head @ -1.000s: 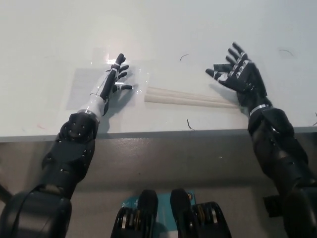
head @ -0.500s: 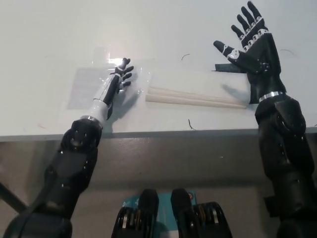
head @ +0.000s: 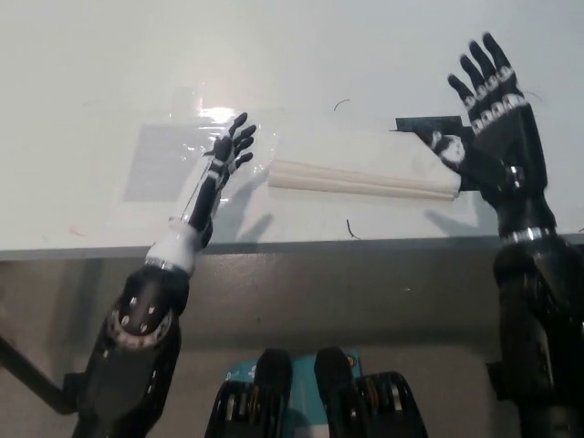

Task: A stack of napkins is kept in the middle of the table close to the robot and the robot places both its hands sideways on the stack. Then it moves its hands away from each other while pressing down on the napkins to make them smooth

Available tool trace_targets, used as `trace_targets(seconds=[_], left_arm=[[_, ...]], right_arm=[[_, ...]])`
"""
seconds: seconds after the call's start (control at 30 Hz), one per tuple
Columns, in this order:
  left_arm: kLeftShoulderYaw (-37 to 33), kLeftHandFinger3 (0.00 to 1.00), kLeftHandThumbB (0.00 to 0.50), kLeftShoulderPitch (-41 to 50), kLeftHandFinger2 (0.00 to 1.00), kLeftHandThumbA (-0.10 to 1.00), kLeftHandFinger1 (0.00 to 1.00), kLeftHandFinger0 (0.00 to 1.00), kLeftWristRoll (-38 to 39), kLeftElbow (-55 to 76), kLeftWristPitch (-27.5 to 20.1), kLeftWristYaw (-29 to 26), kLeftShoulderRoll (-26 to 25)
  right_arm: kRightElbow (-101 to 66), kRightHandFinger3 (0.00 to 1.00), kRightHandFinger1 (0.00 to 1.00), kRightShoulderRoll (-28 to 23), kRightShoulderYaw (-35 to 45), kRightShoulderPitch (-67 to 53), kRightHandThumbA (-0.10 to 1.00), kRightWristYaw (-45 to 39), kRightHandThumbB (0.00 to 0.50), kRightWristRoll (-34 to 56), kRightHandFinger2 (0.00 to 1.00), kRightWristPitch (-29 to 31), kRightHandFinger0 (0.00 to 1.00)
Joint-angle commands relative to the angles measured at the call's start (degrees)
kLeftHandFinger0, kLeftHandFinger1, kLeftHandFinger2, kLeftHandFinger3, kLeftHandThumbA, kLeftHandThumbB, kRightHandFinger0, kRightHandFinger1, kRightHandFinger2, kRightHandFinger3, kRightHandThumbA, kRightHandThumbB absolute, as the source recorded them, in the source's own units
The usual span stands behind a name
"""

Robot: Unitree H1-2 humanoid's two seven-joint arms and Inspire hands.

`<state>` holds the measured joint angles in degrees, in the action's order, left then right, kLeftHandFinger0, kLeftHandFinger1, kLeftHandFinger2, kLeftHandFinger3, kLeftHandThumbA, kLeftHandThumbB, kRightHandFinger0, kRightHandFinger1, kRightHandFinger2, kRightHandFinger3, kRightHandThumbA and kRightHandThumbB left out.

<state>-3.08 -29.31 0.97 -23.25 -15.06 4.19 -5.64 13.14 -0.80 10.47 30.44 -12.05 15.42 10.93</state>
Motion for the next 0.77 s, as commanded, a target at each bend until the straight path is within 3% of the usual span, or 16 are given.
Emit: trace_targets(seconds=[0.0, 0.07, 0.23, 0.33, 0.37, 0.4, 0.47, 0.53, 0.63, 0.73], left_arm=[[-3.6, 1.00, 0.367, 15.0, 1.00, 1.00, 1.00, 1.00, 5.9, 54.6, 6.2, 4.1, -3.8], [-4.1, 1.00, 0.382, 19.0, 1.00, 1.00, 1.00, 1.00, 6.0, 58.2, 6.6, 4.2, -4.4], [-6.3, 1.00, 0.392, 32.3, 1.00, 1.00, 1.00, 1.00, 7.2, 60.6, 0.5, 5.5, -6.3], [-6.7, 1.00, 0.348, 38.0, 1.00, 1.00, 1.00, 1.00, 5.5, 59.9, -2.2, 6.4, -7.7], [-6.8, 1.00, 0.311, 39.7, 1.00, 1.00, 1.00, 1.00, 5.2, 58.7, -3.5, 6.6, -8.1], [-6.8, 1.00, 0.315, 42.0, 1.00, 1.00, 1.00, 1.00, 5.2, 57.4, -3.8, 6.7, -8.5], [-7.1, 1.00, 0.337, 43.6, 1.00, 1.00, 1.00, 1.00, 4.6, 54.1, -4.7, 7.1, -8.9], [-7.2, 1.00, 0.329, 44.3, 1.00, 1.00, 1.00, 1.00, 2.8, 50.1, -7.4, 7.2, -9.1], [-7.6, 1.00, 0.342, 45.5, 1.00, 1.00, 1.00, 1.00, 2.6, 44.7, -7.5, 6.7, -8.7], [-7.8, 1.00, 0.328, 46.7, 1.00, 1.00, 1.00, 1.00, 0.3, 38.3, -9.6, 5.7, -7.8]], right_arm=[[-43.9, 1.00, 1.00, -2.2, -5.9, -12.4, 1.00, -1.4, 0.404, 1.8, 1.00, -5.4, 1.00], [-45.8, 1.00, 1.00, -1.9, -6.5, -15.9, 1.00, -1.9, 0.407, 1.8, 1.00, -4.0, 1.00], [-51.9, 1.00, 1.00, -0.4, -8.8, -29.1, 1.00, -2.3, 0.401, 0.5, 1.00, -1.8, 1.00], [-50.7, 1.00, 1.00, -0.4, -10.7, -35.0, 1.00, -3.6, 0.416, 0.7, 1.00, 0.6, 1.00], [-48.9, 1.00, 1.00, -0.7, -11.2, -36.8, 1.00, -4.5, 0.383, 0.7, 1.00, 3.0, 1.00], [-47.2, 1.00, 1.00, -0.6, -11.9, -39.1, 1.00, -5.1, 0.366, 0.2, 1.00, 4.9, 1.00], [-45.2, 1.00, 1.00, -0.8, -12.1, -42.3, 1.00, -5.1, 0.368, -0.9, 1.00, 6.0, 1.00], [-42.8, 1.00, 1.00, -0.3, -12.2, -45.2, 1.00, -4.2, 0.400, -2.0, 1.00, 6.2, 1.00], [-37.7, 1.00, 1.00, 0.9, -12.2, -48.4, 1.00, -1.7, 0.451, -5.9, 1.00, 7.6, 1.00], [-30.0, 1.00, 1.00, 0.0, -12.7, -49.6, 1.00, -2.2, 0.419, -3.7, 1.00, 10.4, 1.00]])
